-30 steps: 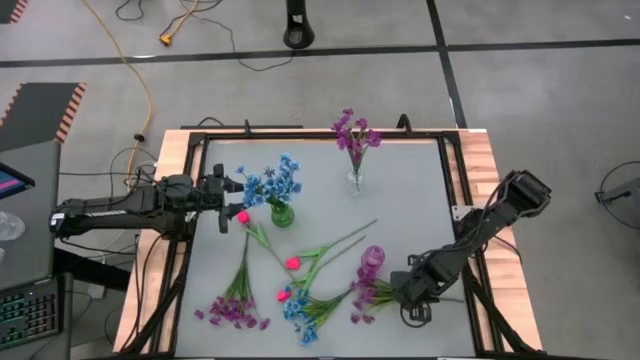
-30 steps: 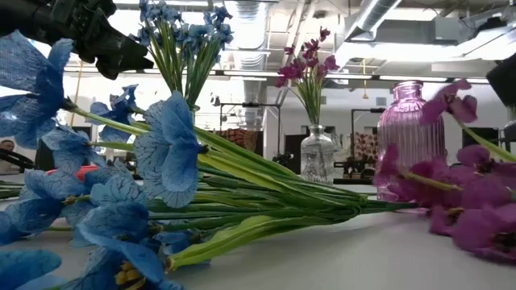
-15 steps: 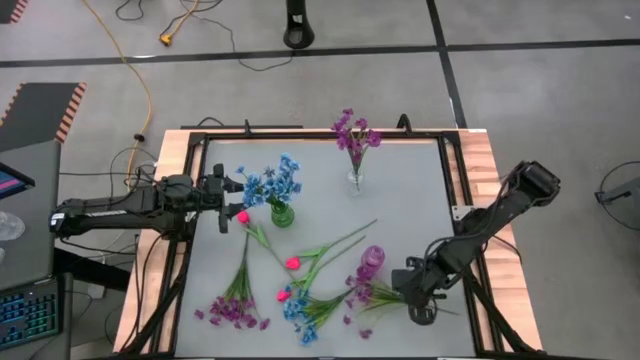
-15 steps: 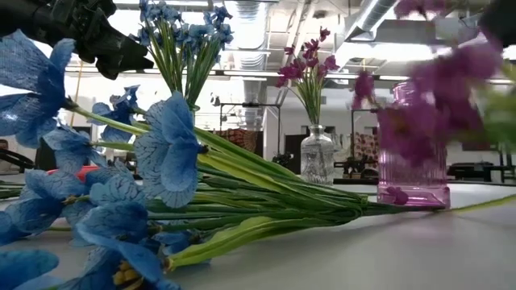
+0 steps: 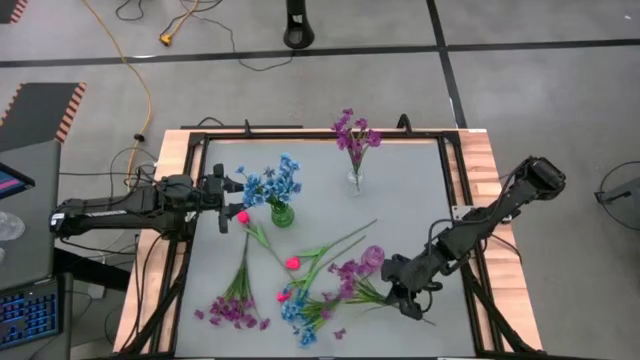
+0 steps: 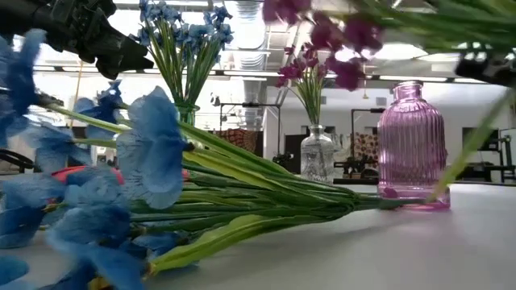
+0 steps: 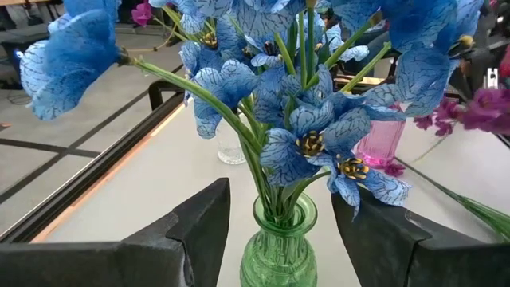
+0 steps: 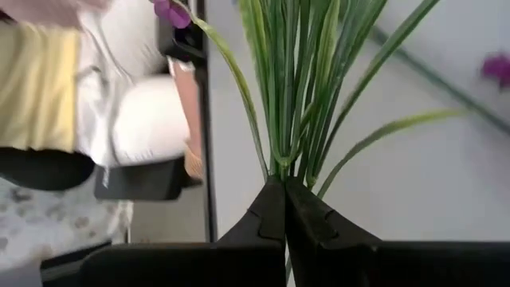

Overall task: Sort flowers into vase by color
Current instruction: Put the right purple flowers into the transparent flower vase

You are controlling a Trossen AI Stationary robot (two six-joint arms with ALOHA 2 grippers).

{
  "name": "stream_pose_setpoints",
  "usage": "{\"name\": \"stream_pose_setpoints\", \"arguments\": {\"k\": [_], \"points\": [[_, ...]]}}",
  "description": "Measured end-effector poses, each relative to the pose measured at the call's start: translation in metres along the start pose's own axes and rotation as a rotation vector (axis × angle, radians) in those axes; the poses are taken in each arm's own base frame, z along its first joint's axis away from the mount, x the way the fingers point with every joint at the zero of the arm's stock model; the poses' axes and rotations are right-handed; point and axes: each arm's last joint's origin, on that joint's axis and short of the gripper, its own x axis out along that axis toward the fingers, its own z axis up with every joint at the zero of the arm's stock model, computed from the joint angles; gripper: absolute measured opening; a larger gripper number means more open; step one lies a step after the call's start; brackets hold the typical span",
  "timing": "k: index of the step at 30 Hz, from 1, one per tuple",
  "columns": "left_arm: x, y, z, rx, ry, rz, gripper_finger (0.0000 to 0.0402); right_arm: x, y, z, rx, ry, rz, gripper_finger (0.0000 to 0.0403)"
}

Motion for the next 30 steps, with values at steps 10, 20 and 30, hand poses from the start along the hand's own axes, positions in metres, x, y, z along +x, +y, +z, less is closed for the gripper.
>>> {"name": "stream_pose_setpoints", "arguments": {"k": [10, 20, 30], "points": [[0.0, 0.0, 0.0, 0.0, 0.0, 0.0, 0.0209, -0.004, 0.004, 0.019, -0.046, -0.134, 0.098, 0.0025], [0.0, 0.0, 0.0, 0.0, 0.0, 0.0, 0.0209, -0.012, 0.01, 0.042, -0.109, -0.32, 0.218, 0.0025], [0.0, 0.0, 0.0, 0.0, 0.0, 0.0, 0.0209, -0.018, 0.015, 0.053, -0.118, -0.426, 0.299, 0.0025]]}}
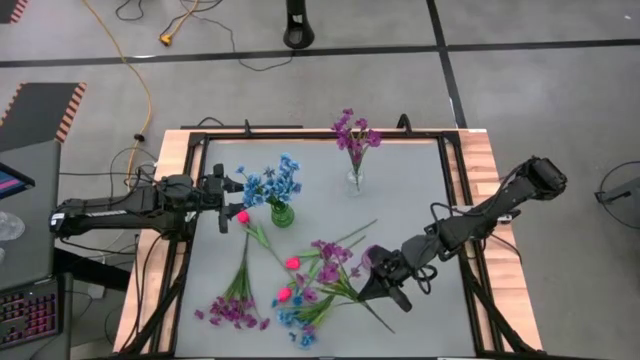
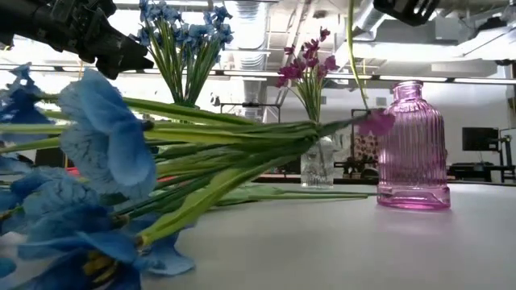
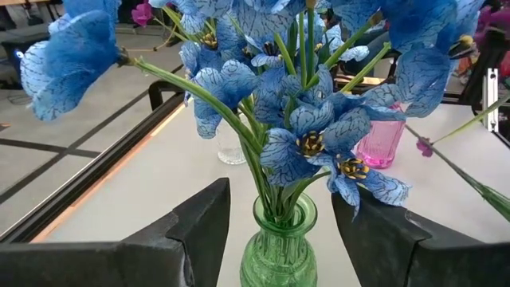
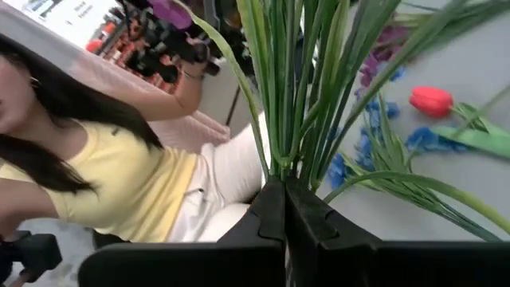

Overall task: Sort flowers into vase by color
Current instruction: Put the right purple flowers into the transparent flower vase

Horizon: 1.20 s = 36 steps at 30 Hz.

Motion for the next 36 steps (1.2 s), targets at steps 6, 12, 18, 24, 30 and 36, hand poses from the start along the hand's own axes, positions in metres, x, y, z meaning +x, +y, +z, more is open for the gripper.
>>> {"name": "stream_pose_setpoints", "arguments": {"k": [6, 12, 18, 24, 30, 36], "points": [[0.0, 0.0, 0.0, 0.0, 0.0, 0.0, 0.0209, -0.002, 0.005, 0.006, -0.016, -0.058, 0.048, 0.0026], [0.0, 0.0, 0.0, 0.0, 0.0, 0.0, 0.0209, -0.017, 0.012, 0.018, -0.13, -0.149, 0.044, 0.0026], [0.0, 0.0, 0.0, 0.0, 0.0, 0.0, 0.0209, -0.04, 0.021, 0.032, -0.293, -0.286, -0.014, 0.0026], [0.0, 0.0, 0.0, 0.0, 0.0, -0.001, 0.0209, -0.068, 0.031, 0.044, -0.477, -0.439, -0.125, 0.0025], [0.0, 0.0, 0.0, 0.0, 0.0, -0.001, 0.0209, -0.084, 0.033, 0.051, -0.657, -0.539, -0.344, 0.0026], [0.0, 0.0, 0.0, 0.0, 0.0, -0.001, 0.0209, -0.09, 0.018, 0.064, -0.826, -0.546, -0.547, 0.0025]]}}
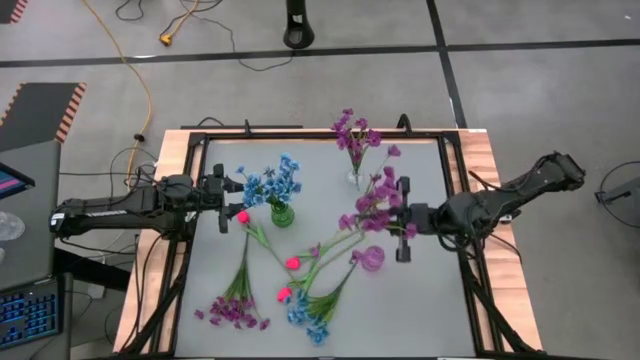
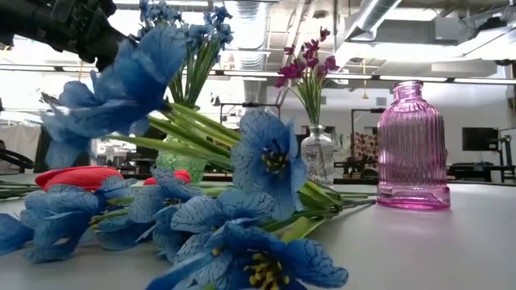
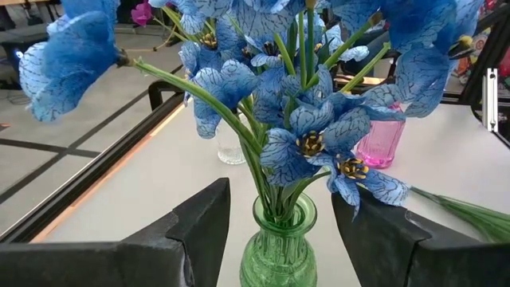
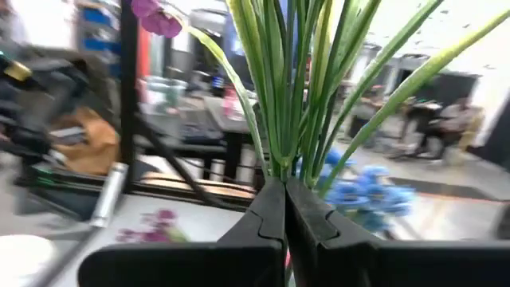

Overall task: Sort flowers into vase by color
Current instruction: Put the right purple flowers into the transparent flower vase

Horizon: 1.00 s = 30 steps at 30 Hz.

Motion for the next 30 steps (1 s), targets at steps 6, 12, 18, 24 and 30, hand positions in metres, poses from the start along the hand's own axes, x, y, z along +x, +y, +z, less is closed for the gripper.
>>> {"name": "stream_pose_setpoints", "arguments": {"k": [6, 12, 18, 24, 30], "points": [[0.0, 0.0, 0.0, -0.002, 0.0, 0.0, 0.0209, 0.011, -0.03, -0.007, -0.08, 0.03, -0.13, 0.0021], [0.0, 0.0, 0.0, -0.003, 0.0, 0.0, 0.0209, 0.017, -0.052, -0.014, -0.101, 0.02, -0.088, 0.0021], [0.0, 0.0, 0.0, -0.003, 0.0, 0.0, 0.0209, 0.007, -0.061, -0.05, -0.107, -0.005, -0.113, 0.0021], [0.0, 0.0, 0.0, 0.005, 0.0, 0.0, 0.0209, -0.015, -0.074, -0.071, -0.088, -0.165, -0.225, 0.0021], [0.0, 0.0, 0.0, 0.007, 0.0, 0.0, 0.0209, -0.024, -0.086, -0.097, -0.094, -0.159, -0.304, 0.0021]]}}
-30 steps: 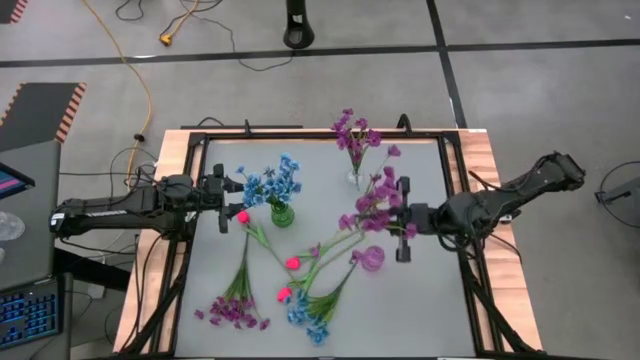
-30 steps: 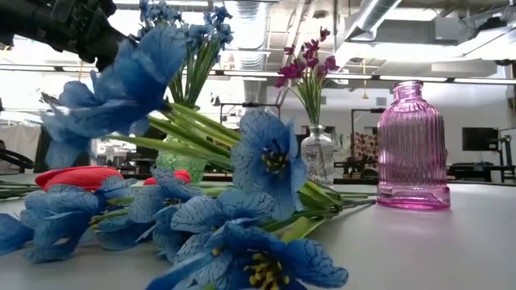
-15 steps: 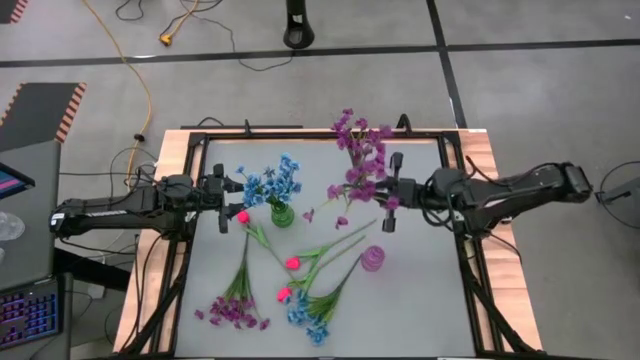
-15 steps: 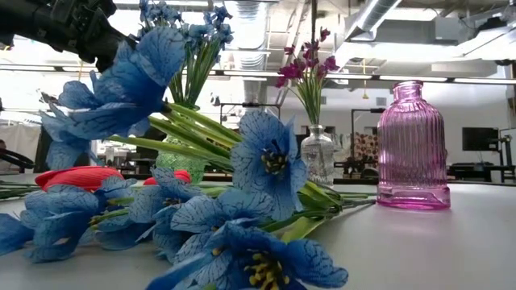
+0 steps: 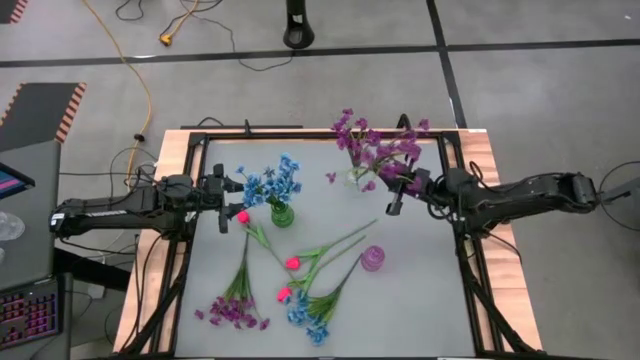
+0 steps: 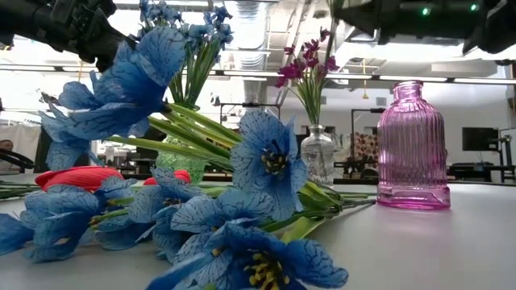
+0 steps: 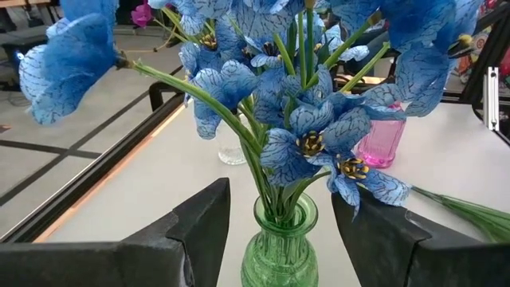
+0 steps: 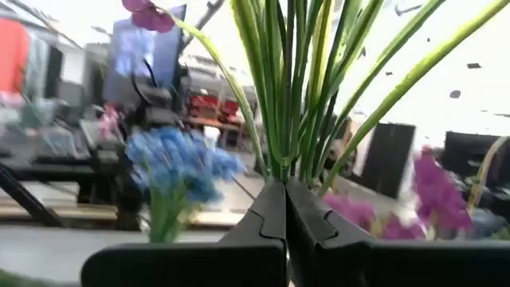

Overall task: Sort flowers into vase by color
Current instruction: Put the right purple flowers into the transparent flower vase

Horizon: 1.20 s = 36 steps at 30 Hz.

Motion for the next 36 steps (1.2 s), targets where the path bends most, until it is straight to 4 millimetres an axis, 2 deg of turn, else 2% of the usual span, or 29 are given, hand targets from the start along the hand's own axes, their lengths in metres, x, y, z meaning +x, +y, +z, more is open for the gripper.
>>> {"name": "stream_pose_setpoints", "arguments": {"k": [12, 29, 36], "points": [[0.0, 0.0, 0.0, 0.0, 0.0, -0.003, 0.0209, 0.004, -0.016, -0.009, -0.031, 0.04, -0.082, 0.0022], [0.0, 0.0, 0.0, 0.001, 0.0, -0.003, 0.0209, 0.016, -0.02, -0.035, -0.022, 0.12, -0.117, 0.0022], [0.0, 0.0, 0.0, 0.001, 0.001, -0.003, 0.0209, 0.017, -0.026, -0.037, 0.011, 0.135, -0.143, 0.0022]]}}
